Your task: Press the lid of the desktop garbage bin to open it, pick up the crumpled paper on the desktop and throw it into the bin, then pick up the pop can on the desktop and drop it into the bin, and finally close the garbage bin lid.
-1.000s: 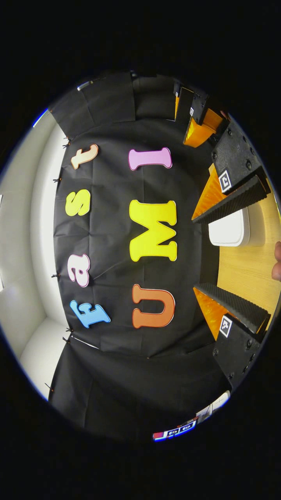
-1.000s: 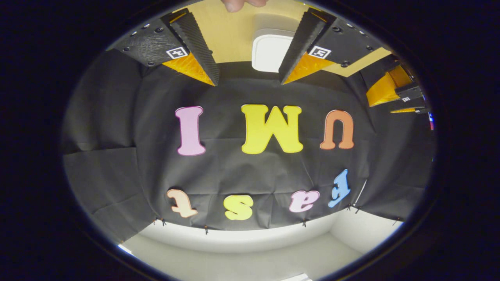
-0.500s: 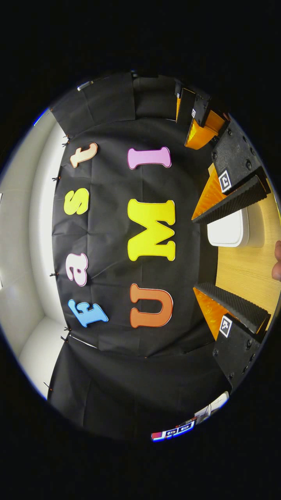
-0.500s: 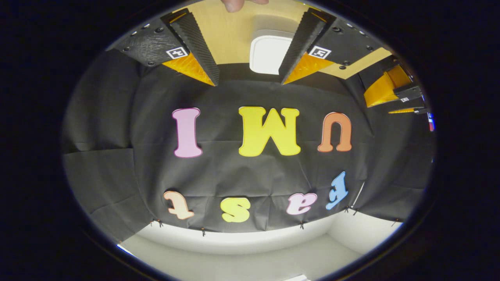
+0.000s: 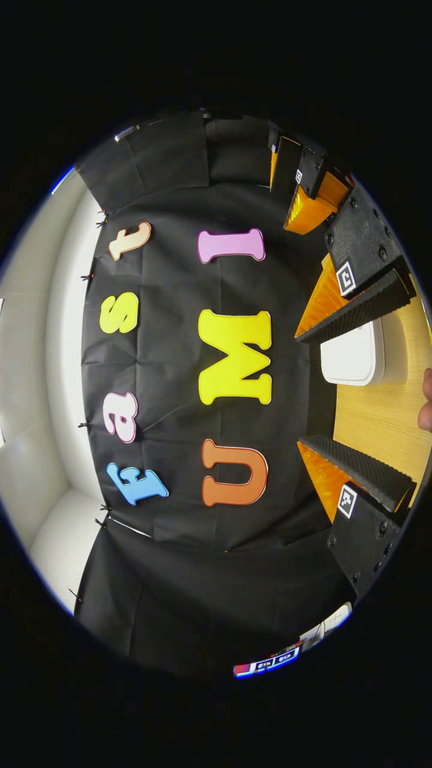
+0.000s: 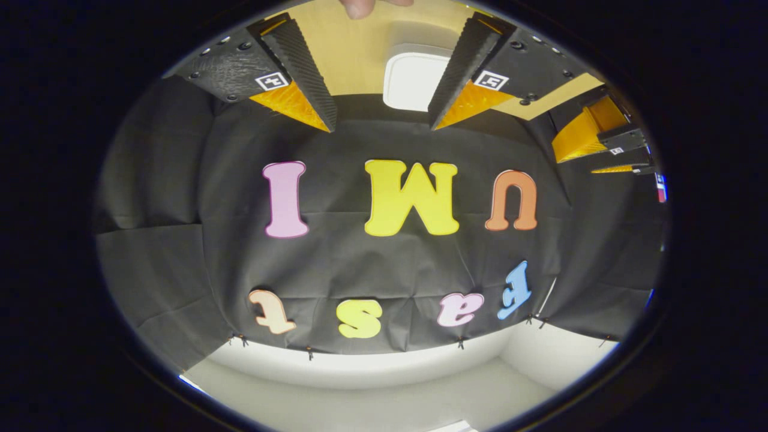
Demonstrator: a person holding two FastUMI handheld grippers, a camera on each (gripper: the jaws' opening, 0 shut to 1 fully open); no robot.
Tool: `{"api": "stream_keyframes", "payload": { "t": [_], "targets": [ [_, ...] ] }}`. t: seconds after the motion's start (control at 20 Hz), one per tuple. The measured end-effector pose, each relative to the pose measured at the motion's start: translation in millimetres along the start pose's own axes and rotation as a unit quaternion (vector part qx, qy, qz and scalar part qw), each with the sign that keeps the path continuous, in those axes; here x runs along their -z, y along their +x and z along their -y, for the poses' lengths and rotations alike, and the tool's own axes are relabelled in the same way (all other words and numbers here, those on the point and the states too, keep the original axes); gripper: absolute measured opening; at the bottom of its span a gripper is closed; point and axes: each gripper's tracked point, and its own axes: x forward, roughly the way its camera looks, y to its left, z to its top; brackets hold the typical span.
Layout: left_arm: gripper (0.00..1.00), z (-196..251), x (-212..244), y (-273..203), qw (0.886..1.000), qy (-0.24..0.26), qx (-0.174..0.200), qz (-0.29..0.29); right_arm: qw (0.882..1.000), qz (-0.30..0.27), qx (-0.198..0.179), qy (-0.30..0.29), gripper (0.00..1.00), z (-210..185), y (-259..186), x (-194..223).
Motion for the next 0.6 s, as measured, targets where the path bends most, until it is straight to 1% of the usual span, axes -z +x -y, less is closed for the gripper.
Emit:
{"api": "stream_keyframes", "payload": {
  "t": [0.05,0.1,0.15,0.2,0.25,0.3,0.35,0.4,0.45,0.55,0.6],
  "targets": [
    [0.98,0.0,0.1,-2.2,1.0,-0.001,-0.002,0.001,1.0,-0.001,0.0,0.001,0.94,0.7,-0.3,1.7],
    [0.98,-1.0,0.2,-1.4,1.0,-0.003,-0.004,0.001,1.0,-0.003,-0.002,0.002,0.96,0.2,-0.1,1.6],
    [0.98,-0.6,0.2,-0.7,1.0,-0.007,-0.005,0.001,1.0,-0.007,-0.003,0.002,0.94,-0.8,2.1,3.0],
    [0.98,1.0,1.9,-0.4,1.0,-0.009,-0.004,-0.004,1.0,-0.009,-0.006,0.002,0.96,-1.2,2.3,1.7],
    [0.98,3.1,2.3,-1.6,1.0,-0.011,-0.003,-0.005,1.0,-0.007,-0.007,0.001,0.94,-1.4,2.8,-2.4],
    [0.98,3.7,-1.1,-1.3,1.0,-0.01,-0.003,-0.005,1.0,-0.002,-0.007,0.002,0.94,-0.5,3.4,-5.2],
    [0.98,2.4,-2.2,0.0,1.0,-0.009,-0.005,-0.003,1.0,0.0,-0.007,0.004,0.96,-0.7,2.5,-6.0],
    [0.98,2.5,-2.4,0.5,1.0,-0.009,-0.005,-0.003,1.0,-0.001,-0.009,0.005,0.94,-1.1,3.1,-4.6],
    [0.98,3.5,-1.6,-1.0,1.0,-0.011,-0.005,-0.004,1.0,-0.003,-0.01,0.005,0.96,-2.0,3.1,-2.1],
    [0.98,3.6,0.5,-0.2,1.0,-0.013,-0.005,-0.005,1.0,-0.006,-0.01,0.001,0.96,-0.1,2.6,-0.3],
    [0.98,3.3,0.3,-1.5,1.0,-0.012,-0.005,-0.005,1.0,-0.006,-0.009,0.003,0.94,0.7,3.6,-1.3]
  ]
}}
